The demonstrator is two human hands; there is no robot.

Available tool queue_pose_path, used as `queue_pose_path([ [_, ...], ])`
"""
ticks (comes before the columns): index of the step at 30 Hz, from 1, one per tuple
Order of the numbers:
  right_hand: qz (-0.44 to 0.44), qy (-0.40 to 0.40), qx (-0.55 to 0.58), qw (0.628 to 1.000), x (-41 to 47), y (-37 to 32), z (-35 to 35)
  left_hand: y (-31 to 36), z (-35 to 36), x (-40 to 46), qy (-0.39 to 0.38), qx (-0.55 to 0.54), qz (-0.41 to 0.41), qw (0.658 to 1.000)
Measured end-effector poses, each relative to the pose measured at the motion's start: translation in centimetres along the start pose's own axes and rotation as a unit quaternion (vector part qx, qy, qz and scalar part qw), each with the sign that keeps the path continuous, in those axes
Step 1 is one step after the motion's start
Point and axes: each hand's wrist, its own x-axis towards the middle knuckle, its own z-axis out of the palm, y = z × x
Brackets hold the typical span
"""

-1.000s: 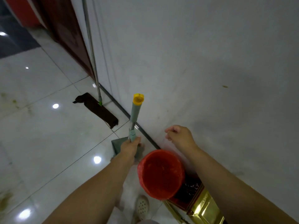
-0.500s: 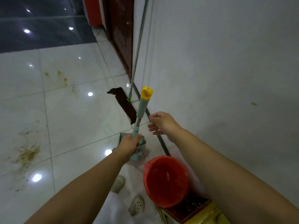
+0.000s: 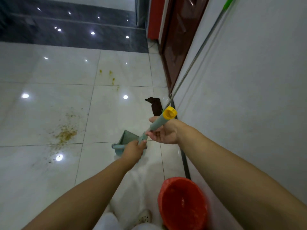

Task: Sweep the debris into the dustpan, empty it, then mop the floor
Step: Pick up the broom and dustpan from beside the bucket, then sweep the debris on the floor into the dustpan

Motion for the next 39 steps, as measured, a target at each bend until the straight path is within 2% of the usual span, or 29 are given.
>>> queue_pose_path([
  [3,-0.015,-0.017,0.069,0.997,0.8,-0.5,2.9,-0.1,-3.2,0.5,-0.001,-0.087,-0.036,0.996],
  [7,0.008,-0.034,0.081,0.996,2.1,-1.1,7.4,0.0,-8.0,1.1,0.017,-0.142,-0.089,0.986],
  [11,0.068,-0.027,0.022,0.997,3.6,-1.9,10.8,-0.8,-12.0,2.2,-0.002,-0.147,-0.072,0.987],
  [14,0.112,-0.032,-0.028,0.993,4.3,-2.6,13.8,-0.8,-15.0,3.1,0.011,-0.137,-0.074,0.988],
  [19,0.127,-0.075,-0.034,0.988,4.9,-2.8,19.5,-1.4,-20.8,4.6,0.041,-0.111,-0.06,0.991],
  [24,0.1,-0.093,-0.079,0.987,5.9,-3.2,25.3,-2.0,-26.0,5.5,0.078,-0.139,-0.033,0.987],
  [28,0.049,-0.105,-0.113,0.987,6.9,-2.7,30.0,-2.3,-29.6,6.0,0.127,-0.148,-0.035,0.98],
  [33,0.019,-0.127,-0.111,0.986,8.7,-1.1,35.8,-4.1,-34.6,6.0,0.228,-0.148,0.002,0.962],
  [35,0.016,-0.123,-0.115,0.986,9.5,-0.5,37.3,-5.3,-36.8,5.6,0.269,-0.169,-0.008,0.948],
  [37,0.026,-0.103,-0.176,0.979,10.6,0.2,38.3,-6.5,-38.7,5.1,0.309,-0.191,-0.017,0.931],
  [39,0.049,-0.051,-0.28,0.957,12.0,0.6,39.2,-7.5,-40.3,4.5,0.339,-0.21,-0.021,0.917],
])
